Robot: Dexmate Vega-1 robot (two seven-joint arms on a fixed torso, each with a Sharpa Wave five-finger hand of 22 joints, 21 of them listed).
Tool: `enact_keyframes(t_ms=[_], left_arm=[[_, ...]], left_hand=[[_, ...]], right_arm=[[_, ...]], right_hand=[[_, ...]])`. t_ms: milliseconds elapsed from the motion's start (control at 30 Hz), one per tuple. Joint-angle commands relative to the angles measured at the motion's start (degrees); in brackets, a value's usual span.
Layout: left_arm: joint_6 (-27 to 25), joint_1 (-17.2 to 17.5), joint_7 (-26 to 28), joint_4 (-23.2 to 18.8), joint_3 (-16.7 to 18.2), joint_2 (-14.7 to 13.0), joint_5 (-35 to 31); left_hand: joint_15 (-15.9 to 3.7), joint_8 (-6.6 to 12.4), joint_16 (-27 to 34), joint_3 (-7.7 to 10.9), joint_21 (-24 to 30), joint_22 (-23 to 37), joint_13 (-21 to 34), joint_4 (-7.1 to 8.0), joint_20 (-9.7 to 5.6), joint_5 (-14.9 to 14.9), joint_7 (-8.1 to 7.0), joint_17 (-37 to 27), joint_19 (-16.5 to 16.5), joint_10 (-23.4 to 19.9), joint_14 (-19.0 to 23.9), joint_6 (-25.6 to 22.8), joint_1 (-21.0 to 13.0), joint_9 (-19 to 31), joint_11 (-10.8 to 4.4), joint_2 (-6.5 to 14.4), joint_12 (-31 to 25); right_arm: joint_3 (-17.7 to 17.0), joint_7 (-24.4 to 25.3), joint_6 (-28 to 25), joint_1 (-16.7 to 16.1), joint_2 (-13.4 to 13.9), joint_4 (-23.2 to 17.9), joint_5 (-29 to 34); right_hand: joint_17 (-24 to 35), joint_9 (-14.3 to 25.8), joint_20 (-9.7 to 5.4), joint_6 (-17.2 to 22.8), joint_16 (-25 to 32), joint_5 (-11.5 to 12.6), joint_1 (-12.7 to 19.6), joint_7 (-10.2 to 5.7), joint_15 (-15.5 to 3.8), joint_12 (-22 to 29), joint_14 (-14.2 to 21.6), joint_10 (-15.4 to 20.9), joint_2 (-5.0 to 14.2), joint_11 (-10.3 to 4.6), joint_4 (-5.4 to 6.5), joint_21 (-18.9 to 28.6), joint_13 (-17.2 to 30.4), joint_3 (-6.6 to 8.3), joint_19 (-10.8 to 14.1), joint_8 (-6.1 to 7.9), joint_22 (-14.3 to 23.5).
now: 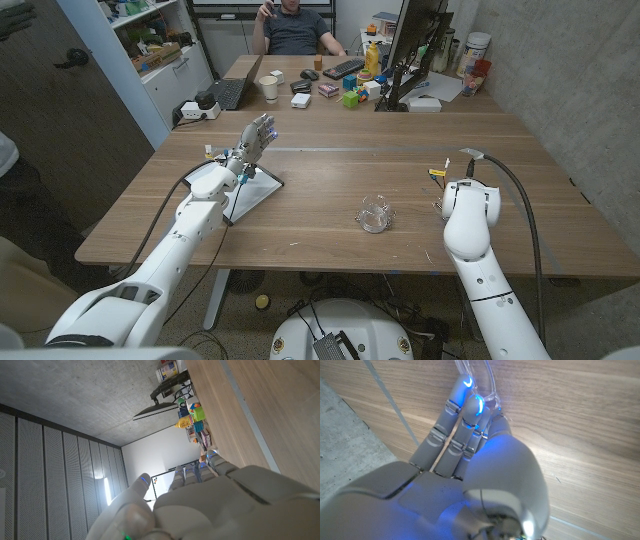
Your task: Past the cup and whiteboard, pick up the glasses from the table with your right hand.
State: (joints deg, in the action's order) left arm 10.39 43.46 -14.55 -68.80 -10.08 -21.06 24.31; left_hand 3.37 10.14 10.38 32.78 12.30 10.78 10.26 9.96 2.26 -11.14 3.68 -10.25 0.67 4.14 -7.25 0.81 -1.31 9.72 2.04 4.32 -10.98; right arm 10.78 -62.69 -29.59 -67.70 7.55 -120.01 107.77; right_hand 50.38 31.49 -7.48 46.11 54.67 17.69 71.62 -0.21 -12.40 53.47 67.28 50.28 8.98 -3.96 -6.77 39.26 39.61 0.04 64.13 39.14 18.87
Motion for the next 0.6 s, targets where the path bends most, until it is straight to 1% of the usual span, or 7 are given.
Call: enact_keyframes(t_ms=[33, 367, 467, 500, 567, 600], left_arm=[[0.1, -0.8, -0.3, 1.1, -0.2, 0.3, -0.4], [0.3, -1.5, -0.6, 1.8, -0.3, 0.6, -0.6], [0.2, -1.5, -0.5, 1.8, -0.3, 0.6, -0.6], [0.3, -1.6, -0.5, 1.9, -0.3, 0.6, -0.7], [0.3, -1.6, -0.5, 2.0, -0.3, 0.6, -0.7], [0.3, -1.6, -0.5, 2.0, -0.3, 0.7, -0.7]], left_hand=[[0.18, 0.21, 0.3, -0.24, 0.2, 0.1, 0.2, 0.09, 0.47, -0.5, 0.19, -0.2, 0.2, 0.4, -0.4, 0.2, 0.5, 0.3, 0.02, 3.6, -0.4], [0.18, 0.19, 0.2, -0.26, 0.2, 0.1, 0.2, 0.06, 0.48, -0.5, 0.21, -0.2, 0.2, 0.4, -0.5, 0.3, 0.4, 0.3, 0.06, 3.8, -0.4], [0.19, 0.20, 0.2, -0.27, 0.2, 0.1, 0.2, 0.05, 0.47, -0.5, 0.24, -0.2, 0.2, 0.5, -0.5, 0.3, 0.4, 0.3, 0.05, 3.8, -0.4], [0.20, 0.20, 0.2, -0.27, 0.2, 0.1, 0.2, 0.05, 0.47, -0.5, 0.21, -0.2, 0.2, 0.4, -0.5, 0.3, 0.4, 0.3, 0.06, 3.8, -0.4], [0.18, 0.20, 0.2, -0.27, 0.2, 0.1, 0.2, 0.05, 0.47, -0.5, 0.20, -0.2, 0.2, 0.4, -0.5, 0.3, 0.4, 0.3, 0.07, 3.8, -0.4], [0.18, 0.20, 0.2, -0.28, 0.2, 0.1, 0.2, 0.04, 0.47, -0.5, 0.20, -0.2, 0.2, 0.4, -0.5, 0.3, 0.4, 0.3, 0.07, 3.8, -0.4]], right_arm=[[0.3, 2.3, -0.8, 0.2, 0.2, 0.2, -0.5], [0.0, 4.7, -1.0, 0.0, 0.1, -1.7, -2.1], [-0.4, 5.8, -0.7, -0.2, 0.2, -2.4, -3.3], [-0.9, 6.8, -0.6, -0.4, 0.2, -3.1, -4.9], [-0.8, 6.9, -0.9, -0.4, 0.0, -3.2, -4.7], [-0.9, 7.5, -0.5, -0.5, 0.4, -3.5, -5.2]], right_hand=[[0.3, 1.3, -0.10, 1.7, -0.7, -0.4, 0.5, 0.66, 0.01, 0.7, 0.6, 0.5, 0.13, -0.12, 0.13, 0.8, 0.1, 0.34, 0.3, 1.58, 0.0], [1.0, 0.9, -0.33, 2.0, -1.6, -0.9, 0.8, 0.72, -0.01, 0.8, 1.3, 0.7, -0.01, -0.19, 0.27, 1.7, -0.1, 0.54, 0.0, 1.86, -0.2], [1.0, 0.7, -0.37, 2.0, -1.9, -1.0, 0.9, 0.75, -0.03, 0.9, 1.5, 0.6, -0.04, -0.23, 0.28, 2.0, 0.1, 0.62, -0.1, 1.86, -0.3], [1.1, 0.7, -0.38, 2.0, -2.0, -1.0, 0.9, 0.76, -0.01, 0.8, 1.5, 0.7, -0.05, -0.20, 0.29, 2.1, -0.1, 0.63, 0.0, 1.92, -0.3], [1.3, 0.6, -0.41, 2.0, -2.2, -1.1, 0.9, 0.72, 0.02, 0.9, 1.6, 0.7, -0.09, -0.19, 0.36, 2.3, -0.1, 0.65, 0.0, 2.00, -0.4], [1.3, 0.5, -0.40, 2.0, -2.3, -1.2, 0.9, 0.82, -0.01, 0.9, 1.7, 0.9, -0.08, -0.24, 0.37, 2.4, -0.2, 0.67, 0.1, 1.98, -0.4]])
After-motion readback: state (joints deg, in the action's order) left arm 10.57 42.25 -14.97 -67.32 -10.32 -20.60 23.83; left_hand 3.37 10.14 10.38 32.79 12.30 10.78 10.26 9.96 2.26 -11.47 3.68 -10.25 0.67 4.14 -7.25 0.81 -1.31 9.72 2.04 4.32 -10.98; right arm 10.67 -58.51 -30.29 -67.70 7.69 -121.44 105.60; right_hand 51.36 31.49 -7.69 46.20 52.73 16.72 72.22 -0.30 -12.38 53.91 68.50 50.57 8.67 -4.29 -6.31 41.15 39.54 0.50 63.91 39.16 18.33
